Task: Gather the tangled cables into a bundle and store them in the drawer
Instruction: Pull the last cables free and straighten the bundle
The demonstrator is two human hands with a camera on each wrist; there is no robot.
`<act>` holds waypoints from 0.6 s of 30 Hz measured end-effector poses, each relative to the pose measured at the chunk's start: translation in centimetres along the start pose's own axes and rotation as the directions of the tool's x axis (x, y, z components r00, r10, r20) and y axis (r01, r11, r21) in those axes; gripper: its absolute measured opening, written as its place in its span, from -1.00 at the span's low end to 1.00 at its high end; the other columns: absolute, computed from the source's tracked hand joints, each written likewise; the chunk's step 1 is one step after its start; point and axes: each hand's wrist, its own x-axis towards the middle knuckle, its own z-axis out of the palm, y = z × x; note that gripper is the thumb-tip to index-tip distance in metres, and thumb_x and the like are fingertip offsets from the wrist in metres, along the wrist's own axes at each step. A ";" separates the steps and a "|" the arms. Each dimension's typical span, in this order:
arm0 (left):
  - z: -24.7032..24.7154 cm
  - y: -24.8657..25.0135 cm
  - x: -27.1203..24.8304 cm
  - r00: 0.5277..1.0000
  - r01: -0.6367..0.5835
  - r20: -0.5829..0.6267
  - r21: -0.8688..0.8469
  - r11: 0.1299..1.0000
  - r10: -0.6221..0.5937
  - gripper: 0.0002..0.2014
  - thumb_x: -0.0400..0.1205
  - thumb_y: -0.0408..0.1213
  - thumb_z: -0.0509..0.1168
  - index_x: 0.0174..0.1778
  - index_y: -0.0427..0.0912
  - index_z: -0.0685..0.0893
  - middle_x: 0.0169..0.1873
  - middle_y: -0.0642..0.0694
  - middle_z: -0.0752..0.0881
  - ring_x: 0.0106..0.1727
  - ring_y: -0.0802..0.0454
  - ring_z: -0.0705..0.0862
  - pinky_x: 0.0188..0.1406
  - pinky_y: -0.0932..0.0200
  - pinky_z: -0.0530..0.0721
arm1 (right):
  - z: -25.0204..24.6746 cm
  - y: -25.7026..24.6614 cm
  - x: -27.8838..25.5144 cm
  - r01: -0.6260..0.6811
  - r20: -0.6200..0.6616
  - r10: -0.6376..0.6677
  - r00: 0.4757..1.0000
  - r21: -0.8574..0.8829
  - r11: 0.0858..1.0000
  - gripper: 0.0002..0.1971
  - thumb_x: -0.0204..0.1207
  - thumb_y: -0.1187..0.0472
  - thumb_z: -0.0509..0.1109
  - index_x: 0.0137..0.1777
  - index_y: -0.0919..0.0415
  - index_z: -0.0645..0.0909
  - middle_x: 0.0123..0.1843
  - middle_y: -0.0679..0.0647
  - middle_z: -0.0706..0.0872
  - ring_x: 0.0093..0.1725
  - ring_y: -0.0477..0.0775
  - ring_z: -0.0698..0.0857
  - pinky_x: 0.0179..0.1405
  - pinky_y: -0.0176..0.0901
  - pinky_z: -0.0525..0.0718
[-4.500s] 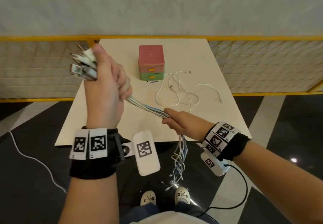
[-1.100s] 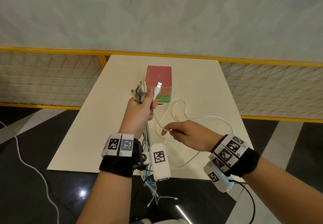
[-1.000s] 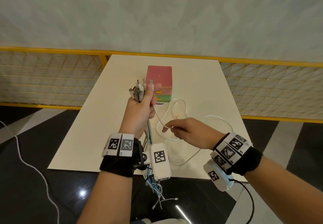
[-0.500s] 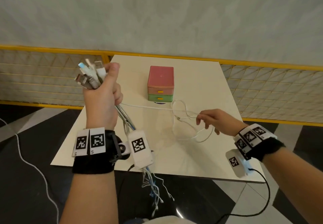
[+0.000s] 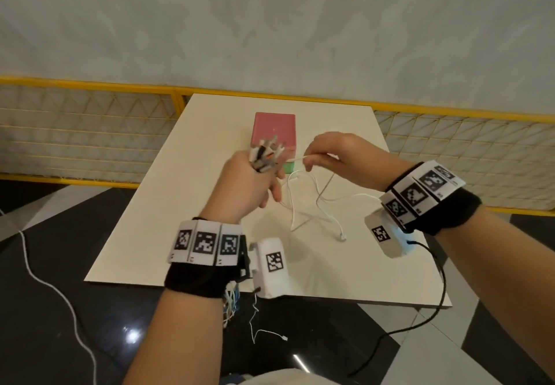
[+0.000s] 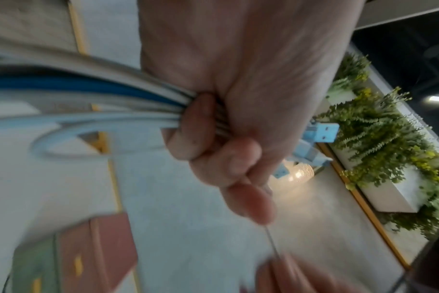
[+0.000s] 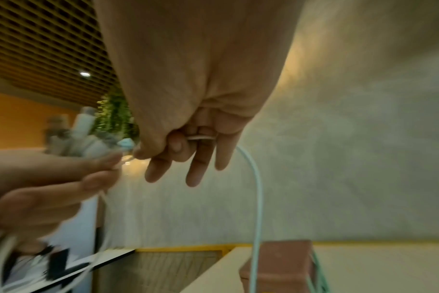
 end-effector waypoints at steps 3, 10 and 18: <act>-2.7 -0.8 0.4 0.949 -0.031 -0.315 -0.036 0.999 0.018 -0.78 0.72 -0.23 0.26 -0.23 -0.10 0.70 -0.54 -0.02 0.67 -0.70 0.19 0.46 -0.64 0.33 0.45 | 0.1 2.3 -1.5 -0.234 0.017 0.234 0.972 0.136 0.963 -0.73 0.69 0.13 0.17 -0.12 0.18 0.65 -0.16 -0.02 0.72 -0.14 -0.12 0.65 0.01 -0.17 0.58; -2.2 -0.7 0.0 0.957 0.017 -0.290 -0.014 1.000 -0.020 -0.70 0.73 -0.35 0.21 0.39 -0.12 0.57 -0.28 -0.10 0.83 -0.69 0.17 0.57 -0.76 0.33 0.44 | 0.9 2.6 -1.1 -0.239 0.045 0.237 0.970 0.045 0.970 -0.73 0.68 0.07 0.17 -0.14 0.10 0.64 -0.21 0.05 0.71 -0.16 0.03 0.63 0.14 -0.03 0.56; 0.6 0.2 -0.4 0.906 -0.285 -0.368 -0.160 0.945 0.211 -0.07 0.66 -0.50 0.30 0.70 0.17 -0.19 -0.20 0.08 0.67 -0.44 0.21 0.74 -0.38 0.50 0.58 | -1.0 -0.1 1.6 -0.039 0.096 0.054 0.994 -0.154 0.987 -0.75 0.68 0.08 0.16 -0.08 0.06 0.66 -0.13 -0.06 0.70 -0.03 -0.02 0.61 0.26 0.19 0.53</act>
